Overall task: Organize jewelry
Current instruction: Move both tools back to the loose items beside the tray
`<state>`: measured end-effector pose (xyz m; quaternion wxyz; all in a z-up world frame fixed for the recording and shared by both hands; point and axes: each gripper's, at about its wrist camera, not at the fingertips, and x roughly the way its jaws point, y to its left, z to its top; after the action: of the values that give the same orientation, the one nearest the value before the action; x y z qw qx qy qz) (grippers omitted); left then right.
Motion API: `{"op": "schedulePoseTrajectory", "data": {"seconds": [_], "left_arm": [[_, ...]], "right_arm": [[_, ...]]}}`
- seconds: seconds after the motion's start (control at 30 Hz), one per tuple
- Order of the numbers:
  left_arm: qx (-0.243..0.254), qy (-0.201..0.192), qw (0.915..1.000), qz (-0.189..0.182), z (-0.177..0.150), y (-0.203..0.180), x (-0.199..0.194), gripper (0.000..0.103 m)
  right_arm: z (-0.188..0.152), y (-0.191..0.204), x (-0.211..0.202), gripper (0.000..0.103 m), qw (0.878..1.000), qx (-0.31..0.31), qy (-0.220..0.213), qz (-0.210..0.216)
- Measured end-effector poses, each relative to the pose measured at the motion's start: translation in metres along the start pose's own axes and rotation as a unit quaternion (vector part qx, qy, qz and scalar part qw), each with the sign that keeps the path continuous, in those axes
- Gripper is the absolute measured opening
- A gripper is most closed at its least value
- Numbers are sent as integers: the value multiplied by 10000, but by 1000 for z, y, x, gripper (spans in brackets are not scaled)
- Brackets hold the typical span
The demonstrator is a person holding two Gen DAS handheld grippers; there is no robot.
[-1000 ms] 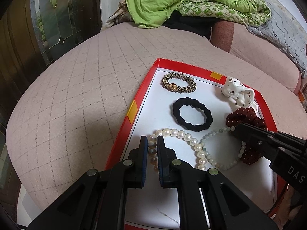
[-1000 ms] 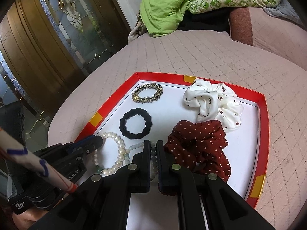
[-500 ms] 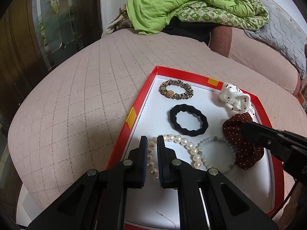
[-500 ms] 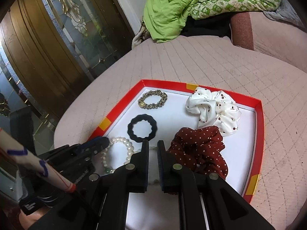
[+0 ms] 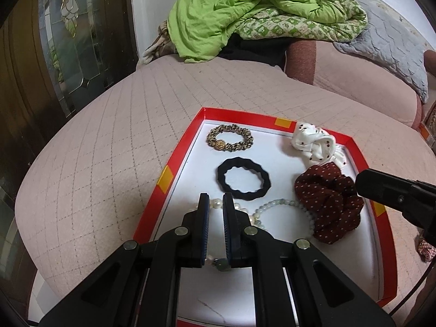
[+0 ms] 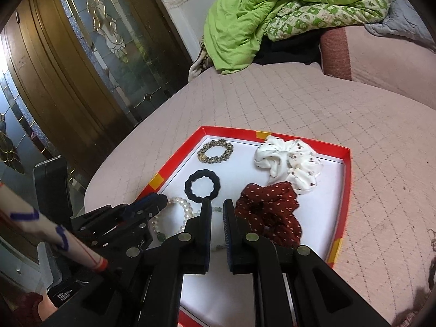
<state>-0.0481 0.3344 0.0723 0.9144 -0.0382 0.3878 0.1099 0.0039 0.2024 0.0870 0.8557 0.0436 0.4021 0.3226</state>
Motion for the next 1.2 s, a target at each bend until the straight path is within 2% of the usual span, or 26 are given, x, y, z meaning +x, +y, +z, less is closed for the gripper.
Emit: {"op": "schedulePoseTrajectory", "data": {"seconds": [0.23,0.3,0.37,0.77,0.97,1.1,1.2], "left_arm": [[190,-156,9997,-69,1,-20,-7,9],[269,-201,9994,-92,1,-26,-9,13],[309,-234,9992,-116,1,-31,-11,20],[675,-299,9968,-300,-6,-72,-27,21],[953,-354,9915,-807,-12,-112,-58,21],[1384,-322,9815,-1283,-15,-154,-78,22],[1545,-219,9744,-1620,-18,-180,-85,27]], "right_arm": [[-9,-17,-26,10,9995,144,-223,-156],[-15,-30,-37,11,9989,283,-275,-245],[-18,-43,-46,11,9982,408,-322,-299],[-35,-119,-119,11,9854,1213,-864,-829],[-42,-148,-164,11,9730,1557,-1250,-1160],[-53,-177,-197,11,9599,1943,-1471,-1388],[-67,-202,-216,11,9492,2246,-1538,-1580]]}}
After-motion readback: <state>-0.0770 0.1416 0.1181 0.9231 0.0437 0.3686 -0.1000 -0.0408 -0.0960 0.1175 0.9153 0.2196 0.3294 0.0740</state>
